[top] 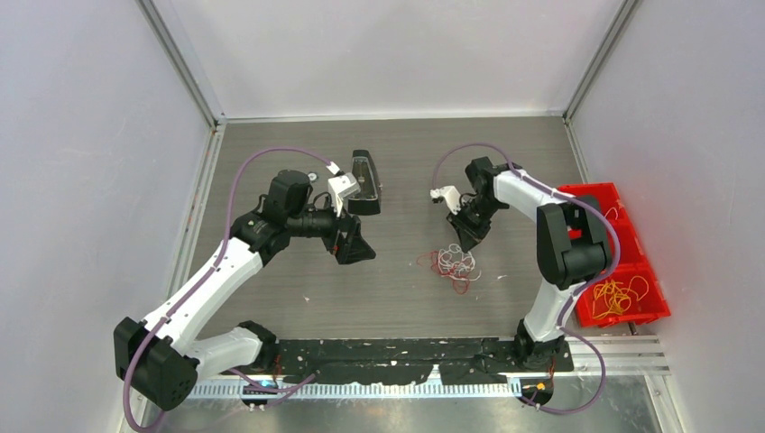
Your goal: Untangle the cables
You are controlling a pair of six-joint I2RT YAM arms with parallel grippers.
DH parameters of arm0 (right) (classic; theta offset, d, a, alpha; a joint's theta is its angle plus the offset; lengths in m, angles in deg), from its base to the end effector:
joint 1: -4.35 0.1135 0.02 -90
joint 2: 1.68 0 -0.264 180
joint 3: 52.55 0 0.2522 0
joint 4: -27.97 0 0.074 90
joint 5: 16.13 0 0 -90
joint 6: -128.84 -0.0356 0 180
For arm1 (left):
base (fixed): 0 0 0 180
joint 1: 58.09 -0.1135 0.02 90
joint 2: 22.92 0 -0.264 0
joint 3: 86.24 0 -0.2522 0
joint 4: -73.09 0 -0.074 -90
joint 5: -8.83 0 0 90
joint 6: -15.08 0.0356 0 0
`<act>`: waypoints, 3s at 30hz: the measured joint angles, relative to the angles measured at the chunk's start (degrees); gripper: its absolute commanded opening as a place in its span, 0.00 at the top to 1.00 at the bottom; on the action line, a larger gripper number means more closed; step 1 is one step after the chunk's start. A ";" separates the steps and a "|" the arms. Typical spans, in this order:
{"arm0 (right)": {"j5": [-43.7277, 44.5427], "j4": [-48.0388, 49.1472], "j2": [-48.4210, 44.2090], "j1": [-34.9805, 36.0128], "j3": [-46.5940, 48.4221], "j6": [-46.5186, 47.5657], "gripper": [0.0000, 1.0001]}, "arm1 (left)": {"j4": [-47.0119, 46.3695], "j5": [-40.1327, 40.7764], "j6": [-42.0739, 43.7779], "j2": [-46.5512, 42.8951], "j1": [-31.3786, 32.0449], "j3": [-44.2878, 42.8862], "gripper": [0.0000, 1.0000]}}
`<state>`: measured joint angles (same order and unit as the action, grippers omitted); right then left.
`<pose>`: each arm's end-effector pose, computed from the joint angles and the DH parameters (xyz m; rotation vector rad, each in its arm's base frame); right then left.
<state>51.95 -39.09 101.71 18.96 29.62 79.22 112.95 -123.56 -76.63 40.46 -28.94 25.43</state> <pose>0.3058 0.0934 0.1721 -1.3822 2.6370 0.5521 0.1937 -0.1355 0.3139 0.9375 1.9964 -1.1081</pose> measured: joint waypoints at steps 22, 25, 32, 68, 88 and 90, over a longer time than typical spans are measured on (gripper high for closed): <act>-27.12 -0.52 -22.29 2.86 8.94 -13.88 0.95 | -13.53 1.55 4.07 -5.73 2.89 7.65 0.02; -29.14 1.79 -23.65 4.37 10.21 -17.75 0.95 | -19.32 4.96 7.13 -5.81 6.93 7.98 0.06; -31.39 7.74 -25.27 7.93 12.15 -26.56 0.95 | -30.34 12.07 13.99 -2.03 15.80 7.54 0.12; -43.23 47.93 -32.59 -12.31 20.57 -75.06 0.95 | -31.50 15.10 30.49 -1.22 10.10 18.88 0.93; -44.26 67.87 -30.67 -22.32 34.62 -92.87 0.95 | -9.16 17.22 38.56 1.36 4.74 18.69 0.84; -44.28 69.18 -29.75 -23.58 37.59 -94.29 0.94 | -8.31 17.53 39.41 1.36 4.55 18.69 0.70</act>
<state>7.67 30.08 71.96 -4.62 67.21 -15.07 104.65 -106.03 -37.23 41.81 -24.39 44.12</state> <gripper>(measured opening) 0.057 0.157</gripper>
